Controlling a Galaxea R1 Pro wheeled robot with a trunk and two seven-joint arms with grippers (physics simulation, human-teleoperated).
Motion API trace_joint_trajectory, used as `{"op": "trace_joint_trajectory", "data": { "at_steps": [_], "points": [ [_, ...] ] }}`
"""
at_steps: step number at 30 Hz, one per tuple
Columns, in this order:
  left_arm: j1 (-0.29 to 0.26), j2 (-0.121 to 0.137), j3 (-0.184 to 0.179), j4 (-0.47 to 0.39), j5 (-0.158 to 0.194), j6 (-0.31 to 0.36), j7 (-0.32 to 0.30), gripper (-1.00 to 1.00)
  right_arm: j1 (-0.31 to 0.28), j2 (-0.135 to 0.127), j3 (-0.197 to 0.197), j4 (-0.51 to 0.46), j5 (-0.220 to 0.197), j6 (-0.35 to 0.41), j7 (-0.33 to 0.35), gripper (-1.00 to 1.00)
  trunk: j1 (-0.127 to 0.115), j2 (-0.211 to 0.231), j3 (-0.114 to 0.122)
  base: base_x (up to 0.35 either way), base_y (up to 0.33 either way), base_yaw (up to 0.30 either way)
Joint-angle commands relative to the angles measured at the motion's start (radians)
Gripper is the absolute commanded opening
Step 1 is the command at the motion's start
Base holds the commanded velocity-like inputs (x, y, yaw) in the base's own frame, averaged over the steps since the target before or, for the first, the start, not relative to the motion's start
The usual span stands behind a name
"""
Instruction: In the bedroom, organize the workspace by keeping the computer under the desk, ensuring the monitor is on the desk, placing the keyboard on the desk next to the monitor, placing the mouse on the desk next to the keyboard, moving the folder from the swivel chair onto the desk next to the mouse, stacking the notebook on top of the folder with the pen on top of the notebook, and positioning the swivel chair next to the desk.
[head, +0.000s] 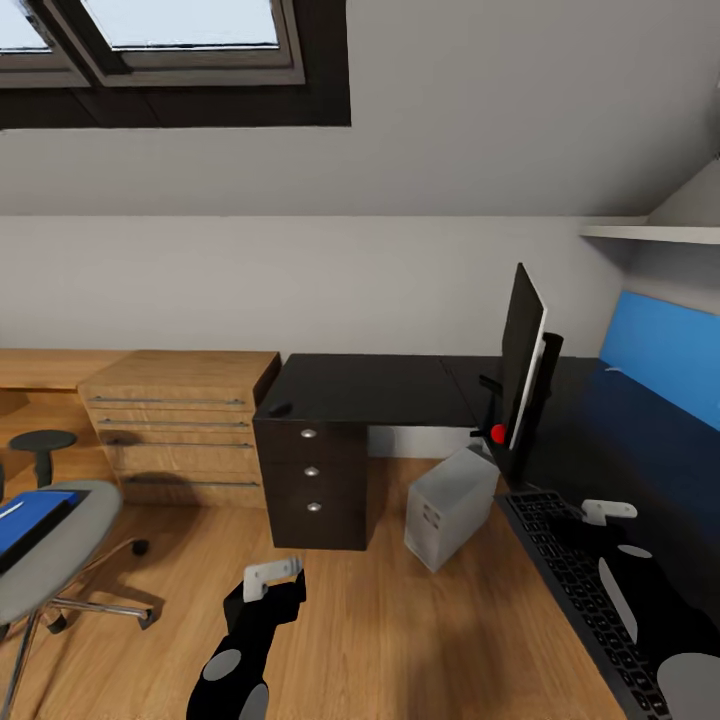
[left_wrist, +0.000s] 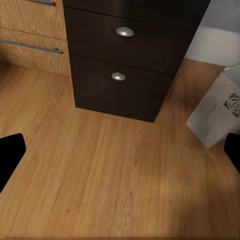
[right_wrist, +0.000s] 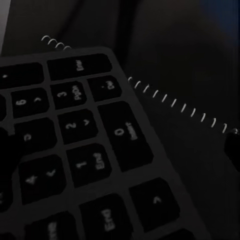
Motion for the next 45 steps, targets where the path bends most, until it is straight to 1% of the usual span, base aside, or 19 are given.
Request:
{"op": "trace_joint_trajectory", "data": {
  "at_steps": [1,12,30,42,45],
  "points": [
    [-0.001,0.000,-0.001,-0.002,0.009,0.002,0.008,1.00,0.000,0.000,-0.003,0.015,0.005,0.006,0.006,1.00,0.000,0.000,-0.001,-0.096,0.000,0.000],
    [-0.001,0.000,-0.001,-0.001,0.008,0.002,0.008,1.00,0.000,-0.001,-0.003,0.015,0.005,0.006,0.006,1.00,0.000,0.000,-0.001,-0.032,0.000,0.000],
    [-0.001,0.000,-0.001,-0.001,0.008,0.003,0.008,1.00,0.000,-0.001,-0.004,0.015,0.005,0.006,0.006,1.00,0.000,0.000,-0.001,-0.264,-0.089,0.000],
    [-0.001,0.000,-0.001,0.000,0.009,0.003,0.008,1.00,0.000,-0.001,-0.005,0.015,0.004,0.006,0.007,1.00,0.000,0.000,-0.001,-0.038,-0.002,0.000],
    [-0.001,0.000,-0.001,0.000,0.009,0.003,0.008,1.00,0.000,-0.001,-0.005,0.015,0.004,0.006,0.007,1.00,0.000,0.000,-0.001,-0.252,0.000,0.000]
  ]
}}
